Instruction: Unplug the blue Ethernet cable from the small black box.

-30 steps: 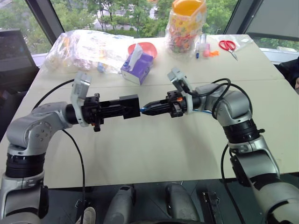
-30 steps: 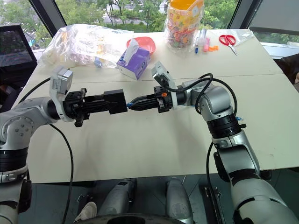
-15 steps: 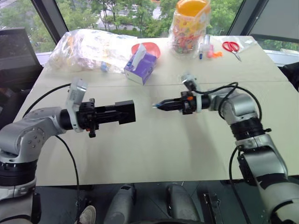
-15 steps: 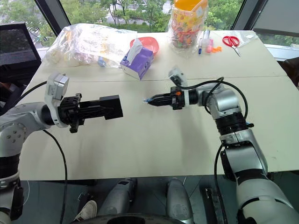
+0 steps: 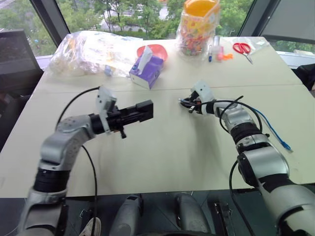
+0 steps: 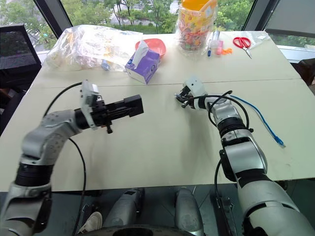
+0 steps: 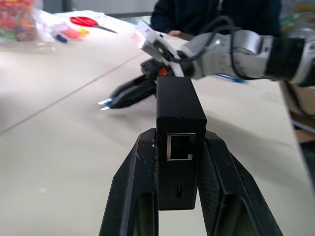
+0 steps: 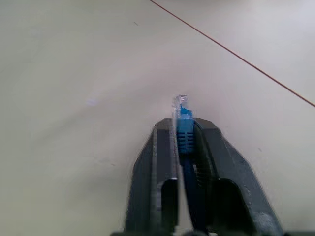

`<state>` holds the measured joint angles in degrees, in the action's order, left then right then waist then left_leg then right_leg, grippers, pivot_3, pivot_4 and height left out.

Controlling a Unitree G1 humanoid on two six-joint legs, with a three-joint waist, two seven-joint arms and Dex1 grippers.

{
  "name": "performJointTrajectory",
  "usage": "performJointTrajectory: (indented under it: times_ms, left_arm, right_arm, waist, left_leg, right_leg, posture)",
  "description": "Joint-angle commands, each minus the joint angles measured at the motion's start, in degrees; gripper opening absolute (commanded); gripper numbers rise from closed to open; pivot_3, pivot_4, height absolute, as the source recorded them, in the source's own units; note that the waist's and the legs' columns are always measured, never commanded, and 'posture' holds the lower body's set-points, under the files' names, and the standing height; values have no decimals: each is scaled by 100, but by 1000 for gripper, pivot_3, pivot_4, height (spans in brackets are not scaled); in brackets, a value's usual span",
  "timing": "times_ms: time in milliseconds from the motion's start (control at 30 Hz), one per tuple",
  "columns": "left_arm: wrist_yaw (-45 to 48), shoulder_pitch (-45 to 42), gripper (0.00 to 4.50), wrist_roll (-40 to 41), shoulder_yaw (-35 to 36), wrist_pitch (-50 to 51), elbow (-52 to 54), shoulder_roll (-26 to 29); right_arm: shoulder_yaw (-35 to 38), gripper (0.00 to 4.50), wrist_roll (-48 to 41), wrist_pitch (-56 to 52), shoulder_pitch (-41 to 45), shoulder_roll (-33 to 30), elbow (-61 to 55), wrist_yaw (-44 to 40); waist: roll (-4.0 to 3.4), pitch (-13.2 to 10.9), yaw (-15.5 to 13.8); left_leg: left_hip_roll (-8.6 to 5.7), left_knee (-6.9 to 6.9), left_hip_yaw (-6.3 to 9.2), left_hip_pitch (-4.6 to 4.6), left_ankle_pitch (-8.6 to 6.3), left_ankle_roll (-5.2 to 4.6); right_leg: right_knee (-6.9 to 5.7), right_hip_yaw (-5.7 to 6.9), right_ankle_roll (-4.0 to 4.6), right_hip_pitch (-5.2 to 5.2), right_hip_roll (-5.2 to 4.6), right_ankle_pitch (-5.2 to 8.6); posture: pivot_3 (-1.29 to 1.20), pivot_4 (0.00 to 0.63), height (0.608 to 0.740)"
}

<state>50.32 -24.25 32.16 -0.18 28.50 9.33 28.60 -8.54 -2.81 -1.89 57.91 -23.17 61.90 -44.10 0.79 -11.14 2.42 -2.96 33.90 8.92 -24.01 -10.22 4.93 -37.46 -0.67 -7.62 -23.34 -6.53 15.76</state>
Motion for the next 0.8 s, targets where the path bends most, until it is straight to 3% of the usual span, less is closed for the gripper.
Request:
performJointTrajectory:
  times_ms: [33,133,167,367,800]
  left_arm:
    - [-207,-49,474,-395,-113,-573,-84,-248]
    - [-555,-308,474,-711,-233,-804,-622,-689]
    - [-627,-407,474,-831,-268,-917,-807,-803]
    - [-829,-722,474,-1543,-496,-1782,-1875,-1223]
    - [-919,-866,474,-1904,-417,-2889,-3387,-1807]
  right_arm:
    - [314,2620,-53,160,230,29,-4,105]
    - [537,4161,-165,3,268,-31,-131,46]
    - [619,4478,-215,-45,271,-43,-203,3]
    - [1144,4478,-710,-864,70,-130,-1276,-123]
    - [1522,4478,-1601,-3263,-1935,-432,-5160,86]
  waist:
    - [0,0,23]
    - [-1,0,23]
    - [-1,0,16]
    - [-1,1,22]
    - [-2,2,9]
  left_leg:
    - [0,0,0,1,0,0]
    - [1,-1,-2,5,0,-1]
    - [2,1,-2,6,0,-1]
    - [0,10,-2,5,1,-2]
    - [-6,21,-2,1,-2,-8]
  right_leg:
    - [-1,0,0,0,0,0]
    - [-6,-1,0,-1,2,-1]
    - [-9,-1,0,0,2,-1]
    - [-10,-3,-6,3,3,-5]
    - [-10,-3,-15,3,-4,-11]
  posture:
    - [0,150,726]
    - [0,150,726]
    - [0,150,726]
    - [0,150,726]
    - [0,150,726]
